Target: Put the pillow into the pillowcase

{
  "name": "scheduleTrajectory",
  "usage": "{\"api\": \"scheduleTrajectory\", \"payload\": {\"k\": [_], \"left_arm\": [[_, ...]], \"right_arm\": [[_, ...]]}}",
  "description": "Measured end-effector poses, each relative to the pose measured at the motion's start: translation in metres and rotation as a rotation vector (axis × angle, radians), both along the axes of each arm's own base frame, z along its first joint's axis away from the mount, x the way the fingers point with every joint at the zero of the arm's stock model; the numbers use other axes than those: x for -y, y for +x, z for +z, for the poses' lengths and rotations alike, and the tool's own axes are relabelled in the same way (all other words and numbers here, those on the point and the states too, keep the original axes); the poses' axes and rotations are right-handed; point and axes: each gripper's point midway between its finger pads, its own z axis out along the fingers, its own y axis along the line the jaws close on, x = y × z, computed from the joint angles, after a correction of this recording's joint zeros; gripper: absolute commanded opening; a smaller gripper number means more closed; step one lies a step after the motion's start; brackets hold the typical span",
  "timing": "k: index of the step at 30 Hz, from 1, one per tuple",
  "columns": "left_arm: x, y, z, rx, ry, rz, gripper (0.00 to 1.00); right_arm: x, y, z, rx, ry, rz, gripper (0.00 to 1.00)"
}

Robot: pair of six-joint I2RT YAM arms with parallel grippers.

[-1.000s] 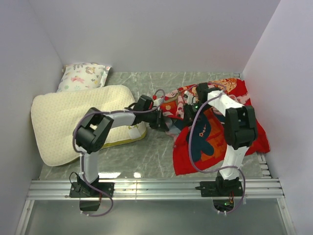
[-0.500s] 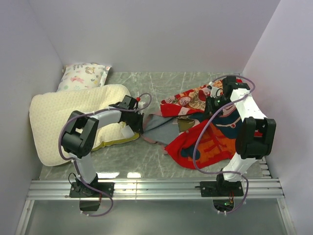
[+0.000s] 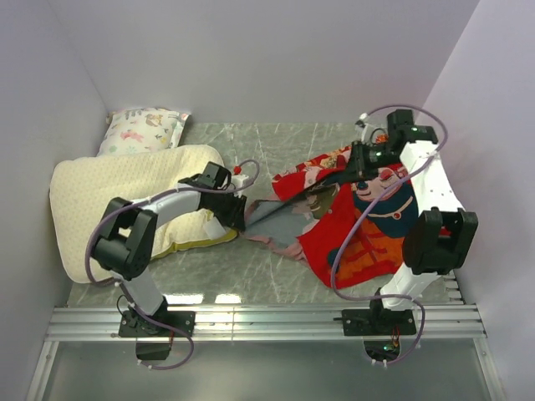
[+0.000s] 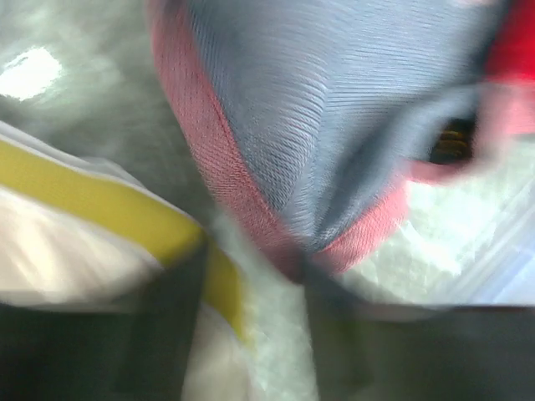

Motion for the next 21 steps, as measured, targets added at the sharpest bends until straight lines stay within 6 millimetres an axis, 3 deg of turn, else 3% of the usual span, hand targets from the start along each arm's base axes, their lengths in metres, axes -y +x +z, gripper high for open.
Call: {"api": "scheduleTrajectory", "payload": {"k": [1, 2, 5, 8, 10, 12, 14, 17, 21], "left_arm": [[0.002, -0.002, 0.010, 0.007, -0.021, -0.028, 0.90], [0.005, -0.004, 0.022, 0.017, -0.049, -0.054, 0.99], [0.013, 0.001, 0.081, 0.101, -0.127, -0.135, 0.99], [0.005, 0.022, 0.140, 0.265, -0.157, -0.176, 0.99], [-0.015, 0.036, 0.171, 0.376, -0.144, -0.185, 0.99], [-0.043, 0.049, 0.184, 0.443, -0.095, -0.175, 0.99], [-0.078, 0.059, 0.176, 0.465, 0.000, -0.162, 0.99], [-0.121, 0.063, 0.139, 0.438, 0.150, -0.174, 0.99], [-0.146, 0.049, 0.087, 0.351, 0.279, -0.275, 0.99]], "right_arm": [[-0.011, -0.006, -0.002, -0.009, 0.011, 0.032, 0.00], [-0.024, -0.014, -0.009, -0.024, 0.020, 0.071, 0.00], [-0.055, -0.042, -0.038, -0.120, 0.028, 0.162, 0.00], [-0.068, -0.062, -0.061, -0.208, 0.022, 0.194, 0.00], [-0.067, -0.061, -0.065, -0.217, 0.017, 0.180, 0.00], [-0.066, -0.055, -0.065, -0.196, 0.016, 0.169, 0.00], [-0.066, -0.051, -0.066, -0.183, 0.011, 0.163, 0.00], [-0.066, -0.047, -0.066, -0.172, 0.007, 0.153, 0.00], [-0.066, -0.043, -0.068, -0.161, 0.007, 0.145, 0.00]]}}
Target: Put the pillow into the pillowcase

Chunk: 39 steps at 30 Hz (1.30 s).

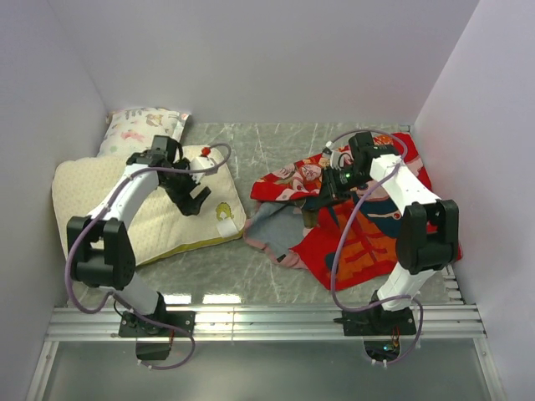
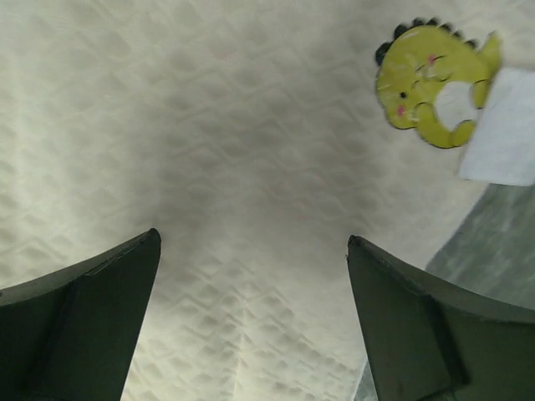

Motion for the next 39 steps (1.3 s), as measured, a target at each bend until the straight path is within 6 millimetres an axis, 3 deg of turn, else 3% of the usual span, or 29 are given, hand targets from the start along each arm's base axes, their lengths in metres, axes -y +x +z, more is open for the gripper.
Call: {"api": "scheduleTrajectory", "payload": {"k": [7, 9, 10, 11, 13, 14, 19, 24, 28, 32, 36, 39], "left_arm": [[-0.019, 0.017, -0.065, 0.015, 0.166, -0.066, 0.99], [-0.022, 0.021, -0.080, 0.028, 0.194, -0.080, 0.90], [-0.023, 0.022, -0.085, 0.037, 0.204, -0.088, 0.81], [-0.023, 0.023, -0.088, 0.045, 0.212, -0.095, 0.50], [-0.024, 0.024, -0.092, 0.056, 0.221, -0.109, 0.21], [-0.025, 0.026, -0.093, 0.065, 0.230, -0.119, 0.00], [-0.026, 0.025, -0.077, 0.035, 0.191, -0.134, 0.00], [-0.028, 0.016, -0.031, 0.025, 0.088, -0.200, 0.00], [-0.020, -0.018, 0.025, 0.084, 0.037, -0.319, 0.00], [-0.013, -0.061, 0.057, 0.116, 0.008, -0.396, 0.00], [-0.003, -0.098, 0.053, 0.098, -0.011, -0.461, 0.00], [0.017, -0.127, 0.044, 0.057, -0.032, -0.551, 0.00]], "right_arm": [[0.000, 0.002, -0.010, -0.024, -0.008, -0.006, 0.00], [0.001, 0.002, -0.012, -0.027, -0.014, -0.007, 0.00], [0.001, 0.002, -0.012, -0.027, -0.016, -0.008, 0.00], [0.002, 0.002, -0.013, -0.027, -0.020, -0.008, 0.00], [0.002, 0.002, -0.013, -0.026, -0.022, -0.009, 0.00], [0.002, 0.002, -0.014, -0.028, -0.022, -0.009, 0.00], [0.003, -0.004, -0.020, -0.052, -0.026, -0.008, 0.00], [0.002, -0.005, -0.020, -0.054, -0.014, -0.003, 0.00], [-0.003, -0.005, -0.015, -0.053, 0.022, 0.002, 0.00], [-0.009, -0.003, -0.006, -0.036, 0.070, 0.010, 0.00], [-0.017, 0.002, 0.011, 0.013, 0.134, 0.012, 0.00], [-0.024, 0.009, 0.028, 0.069, 0.187, -0.001, 0.00]]}}
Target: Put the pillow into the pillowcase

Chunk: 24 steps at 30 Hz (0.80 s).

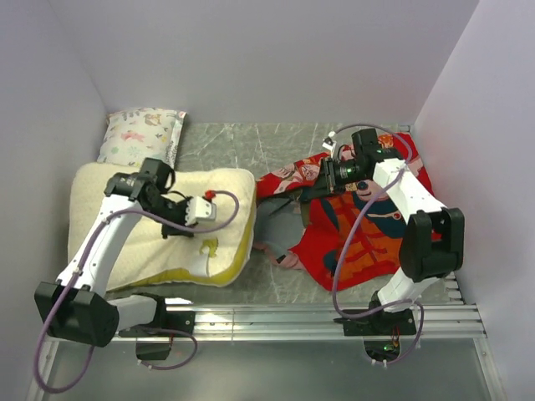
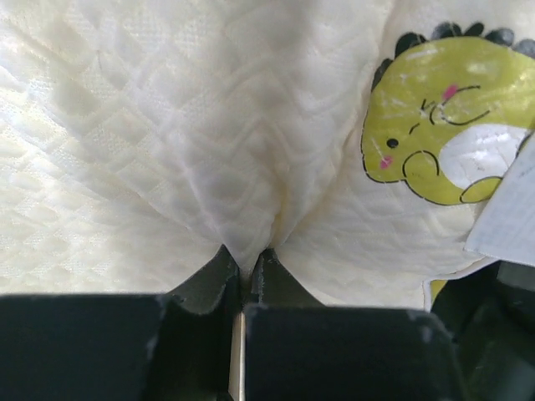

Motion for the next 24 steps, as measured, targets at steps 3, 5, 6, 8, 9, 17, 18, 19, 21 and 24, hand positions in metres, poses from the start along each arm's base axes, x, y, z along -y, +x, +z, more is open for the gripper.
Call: {"api": "scheduleTrajectory", "payload": {"k": [3, 5, 6, 8, 9, 17, 18, 19, 21, 24], "left_arm": [[0.026, -0.023, 0.000, -0.036, -0.034, -0.093, 0.00], [0.044, -0.036, 0.003, -0.056, -0.059, -0.146, 0.00], [0.052, -0.042, 0.004, -0.064, -0.068, -0.171, 0.00], [0.065, -0.052, 0.006, -0.088, -0.086, -0.213, 0.00], [0.072, -0.058, 0.006, -0.096, -0.092, -0.237, 0.00], [0.114, -0.092, -0.012, -0.179, -0.101, -0.361, 0.00], [0.119, -0.093, -0.016, -0.195, -0.097, -0.358, 0.00], [0.123, -0.092, -0.019, -0.209, -0.093, -0.351, 0.00], [0.133, -0.085, -0.029, -0.240, -0.086, -0.324, 0.00], [0.144, -0.064, -0.040, -0.283, -0.083, -0.266, 0.00]], "right_arm": [[-0.005, 0.003, 0.023, 0.066, 0.054, -0.021, 0.00], [-0.008, 0.003, 0.039, 0.108, 0.083, -0.024, 0.00], [-0.008, 0.003, 0.045, 0.126, 0.092, -0.025, 0.00], [-0.009, 0.001, 0.054, 0.148, 0.105, -0.024, 0.00], [-0.009, 0.000, 0.056, 0.152, 0.109, -0.023, 0.00], [-0.012, -0.003, 0.059, 0.146, 0.128, -0.008, 0.00], [-0.013, -0.005, 0.059, 0.143, 0.132, -0.002, 0.00], [-0.014, -0.007, 0.060, 0.146, 0.136, 0.011, 0.00], [-0.015, -0.014, 0.058, 0.145, 0.132, 0.041, 0.00], [-0.015, -0.027, 0.052, 0.145, 0.111, 0.094, 0.00]]}}
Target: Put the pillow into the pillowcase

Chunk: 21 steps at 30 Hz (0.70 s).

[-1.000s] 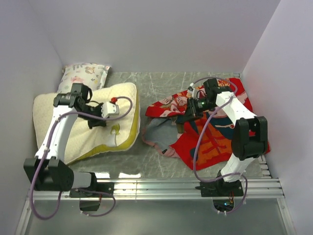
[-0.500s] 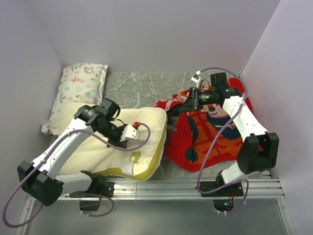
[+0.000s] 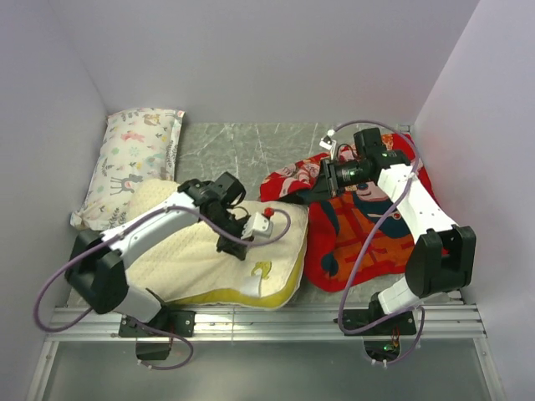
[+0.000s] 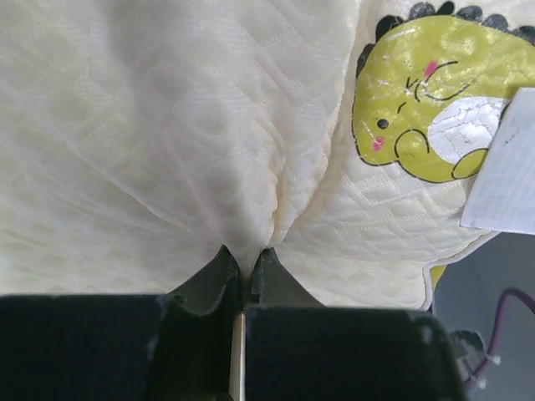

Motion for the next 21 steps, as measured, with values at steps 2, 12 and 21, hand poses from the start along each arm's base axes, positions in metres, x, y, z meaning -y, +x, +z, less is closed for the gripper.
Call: {"api": "scheduleTrajectory", "payload": {"k": [2, 12, 21], "left_arm": [[0.007, 0.016, -0.001, -0.009, -0.003, 0.030, 0.00], [0.014, 0.128, 0.034, 0.028, -0.131, 0.312, 0.00], [0.059, 0.144, -0.047, 0.119, 0.024, 0.485, 0.00]], "right_arm": [[0.000, -0.011, -0.006, 0.000, -0.026, 0.043, 0.00], [0.010, -0.044, -0.033, 0.010, -0.128, 0.149, 0.00], [0.000, -0.001, -0.024, 0.022, -0.144, 0.119, 0.00]]}}
